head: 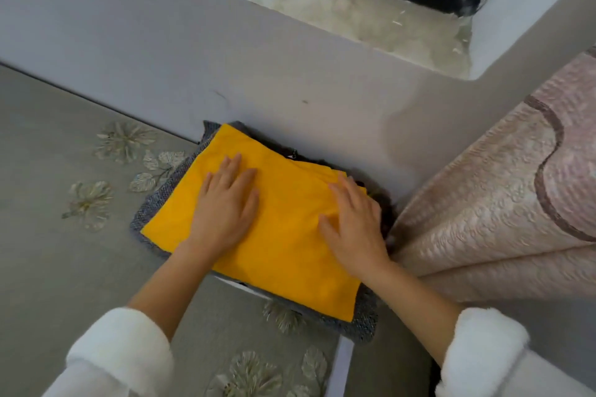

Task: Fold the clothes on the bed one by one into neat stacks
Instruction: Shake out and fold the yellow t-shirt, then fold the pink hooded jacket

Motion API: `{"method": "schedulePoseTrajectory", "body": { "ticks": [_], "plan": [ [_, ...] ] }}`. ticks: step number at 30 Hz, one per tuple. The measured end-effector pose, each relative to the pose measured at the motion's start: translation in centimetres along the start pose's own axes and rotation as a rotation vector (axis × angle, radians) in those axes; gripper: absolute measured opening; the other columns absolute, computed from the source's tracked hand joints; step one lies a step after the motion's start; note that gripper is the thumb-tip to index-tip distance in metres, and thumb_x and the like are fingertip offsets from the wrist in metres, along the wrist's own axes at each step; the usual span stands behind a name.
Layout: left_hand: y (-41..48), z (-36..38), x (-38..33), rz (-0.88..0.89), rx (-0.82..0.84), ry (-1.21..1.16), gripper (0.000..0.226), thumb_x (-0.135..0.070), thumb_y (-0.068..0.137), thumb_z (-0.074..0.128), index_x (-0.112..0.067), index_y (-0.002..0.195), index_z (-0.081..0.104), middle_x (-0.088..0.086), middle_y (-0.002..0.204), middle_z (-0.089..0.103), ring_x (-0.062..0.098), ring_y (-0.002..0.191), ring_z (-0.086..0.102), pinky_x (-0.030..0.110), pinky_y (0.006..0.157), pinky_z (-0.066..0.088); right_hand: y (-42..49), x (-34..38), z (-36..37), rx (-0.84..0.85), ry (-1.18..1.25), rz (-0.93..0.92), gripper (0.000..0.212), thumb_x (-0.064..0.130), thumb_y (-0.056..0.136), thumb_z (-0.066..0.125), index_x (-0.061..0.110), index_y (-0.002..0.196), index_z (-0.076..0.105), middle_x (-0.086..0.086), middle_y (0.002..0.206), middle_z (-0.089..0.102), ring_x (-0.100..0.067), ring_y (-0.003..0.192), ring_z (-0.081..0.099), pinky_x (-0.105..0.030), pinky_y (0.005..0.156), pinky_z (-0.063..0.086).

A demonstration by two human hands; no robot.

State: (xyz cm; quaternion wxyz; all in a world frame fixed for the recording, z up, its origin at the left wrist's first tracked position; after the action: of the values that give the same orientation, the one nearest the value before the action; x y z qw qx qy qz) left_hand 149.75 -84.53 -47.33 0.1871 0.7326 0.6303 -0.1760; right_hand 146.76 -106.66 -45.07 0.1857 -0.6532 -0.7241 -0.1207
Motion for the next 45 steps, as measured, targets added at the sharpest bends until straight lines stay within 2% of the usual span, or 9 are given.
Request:
{"method": "schedulePoseTrajectory", "body": {
  "ticks": [2,4,7,10,16,20,26,36,45],
  "plan": [
    [-0.5,1.4,0.3,-0.023,0.095,0.16,0.061,-0.055,0.094,0.016,-0.031,0.149,0.026,-0.002,0.16,0.008,0.019,0.148,-0.003,0.044,0.118,-0.001,-0.5,1.7,2.3,0.121,-0.032,-0.094,0.06,0.046,0.099,0.034,0.027,0.153,0.014,0.008,0.161,-0.008,-0.01,0.146,-0.014,-0.036,0.116,-0.008],
    [-0.3,2.0,1.1,-0.081,0.117,0.24,0.061,-0.061,0.093,0.007,-0.039,0.15,0.014,-0.005,0.16,-0.001,0.019,0.147,-0.012,0.043,0.117,-0.009,-0.8,1.7,4.4,0.229,-0.095,-0.018,0.066,0.058,0.098,0.02,0.031,0.153,-0.004,0.007,0.157,-0.023,-0.014,0.144,-0.026,-0.039,0.114,-0.016],
    [0.0,2.0,3.0,-0.232,0.179,0.249,0.061,-0.065,0.093,0.006,-0.044,0.15,0.003,-0.005,0.16,-0.009,0.022,0.146,-0.016,0.046,0.117,-0.011,-1.4,-0.5,5.5,0.33,-0.179,0.171,0.077,0.073,0.088,0.005,0.032,0.15,-0.016,0.001,0.156,-0.027,-0.021,0.142,-0.029,-0.045,0.112,-0.021],
    [-0.4,1.4,4.1,-0.35,0.266,0.266,0.062,-0.065,0.093,0.008,-0.042,0.15,-0.004,-0.003,0.16,-0.014,0.026,0.146,-0.017,0.05,0.116,-0.011,-1.6,-2.5,4.5,0.373,-0.245,0.216,0.074,0.071,0.089,0.002,0.033,0.151,-0.014,0.0,0.158,-0.025,-0.022,0.143,-0.028,-0.049,0.11,-0.022],
    [-6.2,-1.1,1.5,-0.395,0.109,0.254,0.058,-0.05,0.1,0.016,-0.029,0.153,0.006,0.002,0.161,-0.009,0.025,0.146,-0.016,0.049,0.117,-0.01,-2.7,-2.2,1.1,0.306,-0.197,0.072,0.06,0.048,0.101,0.019,0.022,0.154,0.007,0.0,0.161,-0.011,-0.019,0.146,-0.018,-0.048,0.116,-0.011],
    [-13.7,-1.3,-1.0,-0.526,0.062,0.025,0.055,-0.045,0.102,0.021,-0.026,0.153,0.011,0.002,0.161,-0.006,0.022,0.147,-0.014,0.046,0.118,-0.004,-6.6,-0.9,0.3,0.353,-0.131,-0.019,0.057,0.041,0.103,0.025,0.019,0.154,0.011,0.001,0.162,-0.004,-0.016,0.148,-0.011,-0.042,0.118,0.001],
    [-24.6,-2.7,-6.0,-0.737,-0.009,-0.241,0.05,-0.032,0.104,0.029,-0.009,0.148,0.029,0.013,0.159,0.012,0.028,0.147,0.008,0.037,0.117,0.011,-14.4,2.1,-0.4,0.459,-0.077,-0.196,0.058,0.04,0.103,0.031,0.016,0.153,0.016,0.001,0.161,0.011,-0.017,0.148,0.003,-0.042,0.116,0.011],
    [-49.3,-7.3,-13.9,-0.996,-0.263,-0.198,0.037,-0.018,0.1,0.042,-0.003,0.132,0.052,0.015,0.138,0.051,0.026,0.13,0.043,0.029,0.105,0.029,-32.4,11.3,0.3,0.554,-0.103,-0.579,0.052,0.033,0.098,0.044,0.009,0.143,0.035,-0.009,0.147,0.038,-0.025,0.137,0.028,-0.039,0.111,0.024],
    [-73.3,-12.4,-14.9,-1.268,-0.519,-0.148,0.037,-0.024,0.098,0.042,-0.011,0.13,0.056,0.012,0.134,0.056,0.026,0.125,0.048,0.033,0.101,0.037,-50.1,23.4,5.0,0.658,-0.191,-0.91,0.059,0.037,0.096,0.043,0.014,0.149,0.03,-0.008,0.15,0.037,-0.025,0.138,0.028,-0.04,0.111,0.022]
  ]
}}
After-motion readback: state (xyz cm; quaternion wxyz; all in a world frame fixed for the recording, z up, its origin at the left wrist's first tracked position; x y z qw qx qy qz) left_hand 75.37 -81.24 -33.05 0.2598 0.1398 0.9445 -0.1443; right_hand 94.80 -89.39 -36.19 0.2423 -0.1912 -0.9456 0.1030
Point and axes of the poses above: each hand's wrist, its own y-axis towards the middle knuckle, its own z-axis out of the palm, x = y × z, the point moved 3 cm from there along y, towards the middle knuckle
